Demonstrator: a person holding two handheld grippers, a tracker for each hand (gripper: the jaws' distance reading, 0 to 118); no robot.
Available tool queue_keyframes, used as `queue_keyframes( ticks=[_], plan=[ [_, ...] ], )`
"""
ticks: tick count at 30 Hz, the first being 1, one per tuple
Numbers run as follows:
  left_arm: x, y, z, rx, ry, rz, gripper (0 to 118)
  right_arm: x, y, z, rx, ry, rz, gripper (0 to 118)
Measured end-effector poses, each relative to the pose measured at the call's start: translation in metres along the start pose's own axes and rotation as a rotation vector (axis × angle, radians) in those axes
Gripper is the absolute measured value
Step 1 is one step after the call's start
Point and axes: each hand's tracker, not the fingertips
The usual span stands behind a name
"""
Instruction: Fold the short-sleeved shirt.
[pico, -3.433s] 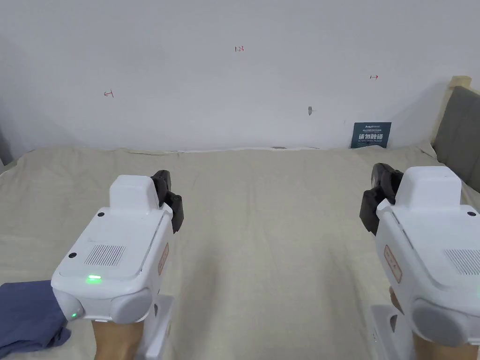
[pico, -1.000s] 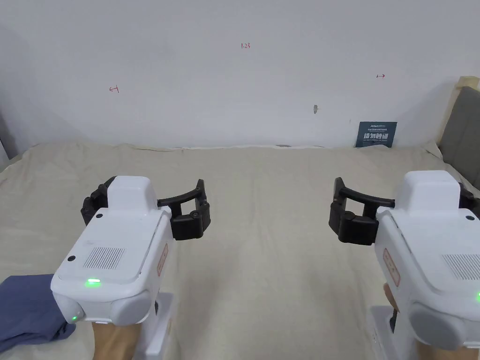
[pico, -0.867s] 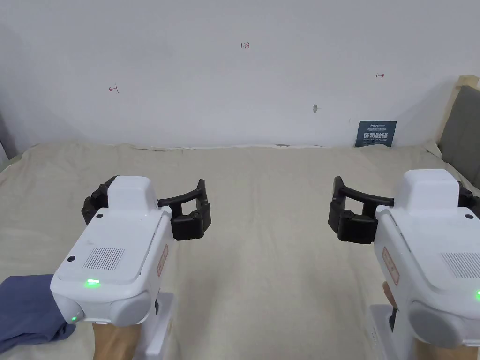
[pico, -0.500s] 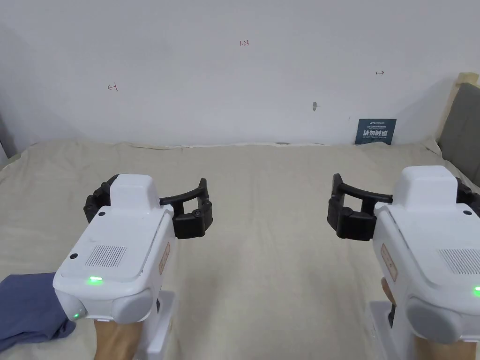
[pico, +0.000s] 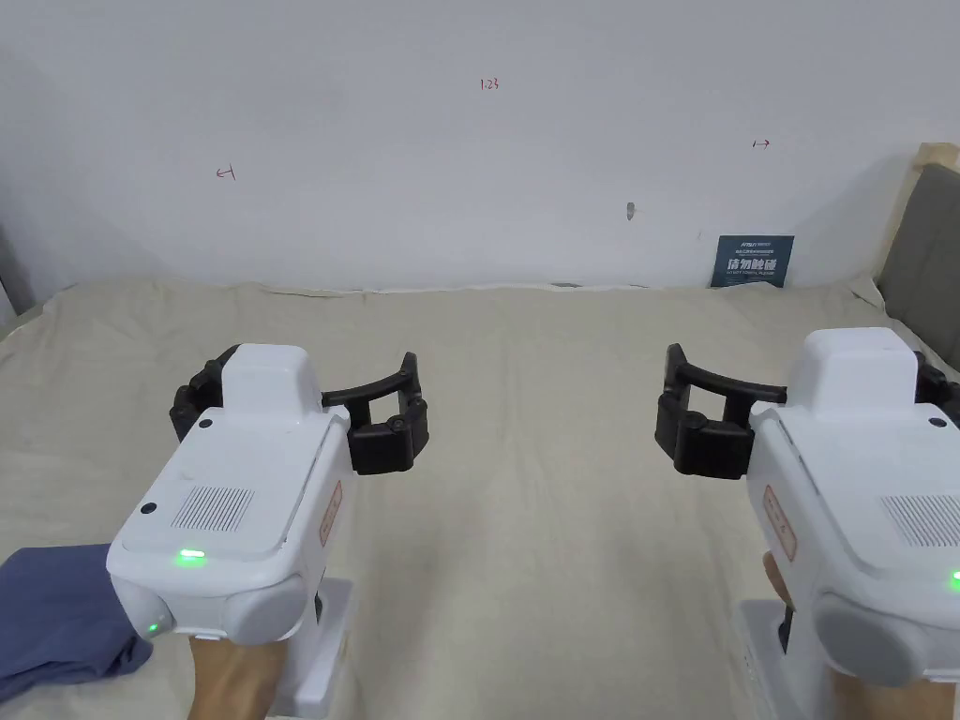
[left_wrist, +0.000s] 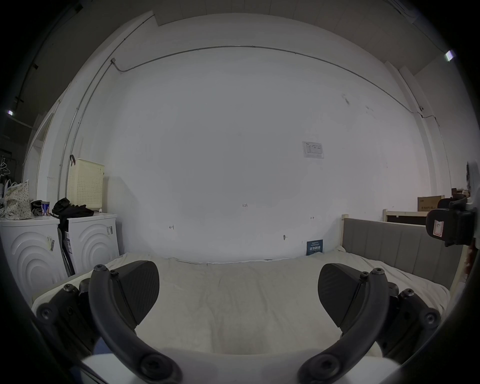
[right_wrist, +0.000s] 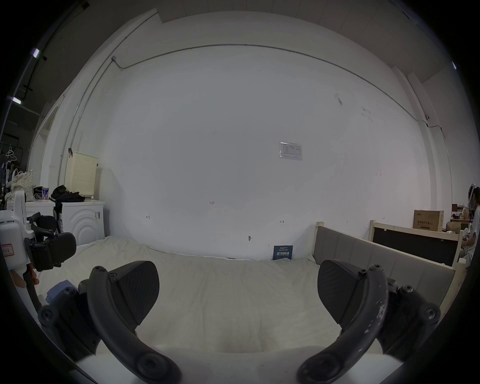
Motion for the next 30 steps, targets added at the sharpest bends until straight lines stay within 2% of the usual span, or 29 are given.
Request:
queue_keyframes(
  ticks=[10, 14, 17, 21, 25, 28, 30],
  plan=[
    [0.0, -0.001, 0.0, -0.004, 0.002, -0.006, 118, 0.001, 0.0, -0.001, -0.006, 0.001, 0.002, 118],
    [-0.001, -0.001, 0.0, -0.003, 0.001, 0.002, 118, 0.0, 0.005, -0.005, -0.075, -0.007, -0.002, 118],
    [-0.002, 0.001, 0.002, -0.003, 0.001, 0.003, 118, -0.003, 0.009, -0.007, -0.179, -0.073, -0.078, 118],
    [-0.003, 0.002, 0.002, 0.003, 0.002, 0.003, 118, -0.003, 0.019, -0.012, -0.413, -0.138, -0.184, 118],
    [-0.003, 0.004, 0.004, 0.012, 0.007, 0.008, 118, 0.003, 0.021, -0.016, -0.488, -0.05, -0.225, 118],
    [-0.004, 0.005, 0.005, 0.014, 0.008, 0.009, 118, 0.003, 0.021, -0.017, -0.498, -0.068, -0.267, 118],
    [-0.004, 0.004, 0.005, 0.018, 0.011, 0.014, 118, 0.004, 0.02, -0.016, -0.488, -0.048, -0.293, 118]
  ],
)
